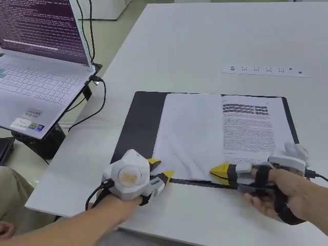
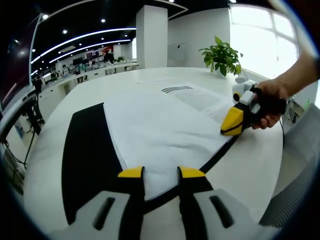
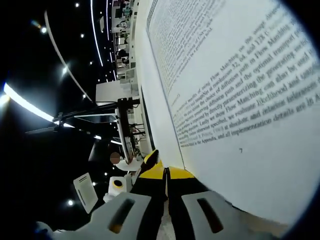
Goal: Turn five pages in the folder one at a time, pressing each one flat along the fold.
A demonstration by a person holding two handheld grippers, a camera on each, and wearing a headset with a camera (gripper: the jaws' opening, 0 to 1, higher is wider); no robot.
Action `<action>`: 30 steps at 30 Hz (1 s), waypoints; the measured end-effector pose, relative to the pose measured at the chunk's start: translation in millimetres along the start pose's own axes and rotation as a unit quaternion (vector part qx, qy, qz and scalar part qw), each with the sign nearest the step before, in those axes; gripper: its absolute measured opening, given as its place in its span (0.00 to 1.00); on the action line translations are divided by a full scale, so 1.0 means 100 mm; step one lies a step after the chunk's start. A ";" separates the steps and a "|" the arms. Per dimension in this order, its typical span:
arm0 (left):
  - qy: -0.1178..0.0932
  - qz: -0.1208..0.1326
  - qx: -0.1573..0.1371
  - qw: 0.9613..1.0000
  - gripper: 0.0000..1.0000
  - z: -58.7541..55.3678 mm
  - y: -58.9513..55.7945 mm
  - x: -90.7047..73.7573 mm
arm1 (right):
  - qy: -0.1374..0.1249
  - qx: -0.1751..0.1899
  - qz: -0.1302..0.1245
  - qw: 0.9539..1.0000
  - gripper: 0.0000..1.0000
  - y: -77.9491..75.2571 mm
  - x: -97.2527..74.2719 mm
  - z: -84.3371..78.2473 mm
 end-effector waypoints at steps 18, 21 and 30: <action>0.007 0.006 -0.003 1.000 0.24 0.03 -0.02 0.00 | 0.006 0.000 0.035 0.999 0.00 0.11 -0.27 -0.46; 0.032 0.011 -0.016 0.999 0.25 0.06 -0.03 -0.03 | -0.035 -0.019 0.063 0.997 0.00 0.33 -0.41 -0.47; 0.043 0.013 -0.087 0.995 0.29 0.25 -0.09 -0.34 | -0.156 -0.104 0.045 0.981 0.03 0.81 -1.11 -0.56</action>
Point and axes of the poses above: the centre of the closed fingertips' face, and the gripper's own axes: x roughly forward along the fingers, y roughly to its left, z roughly out of its top, the point moved 9 cm from there along -x, roughly backward along the fingers, and after that the axes turned 6 degrees about -x, right-handed, at the moved point
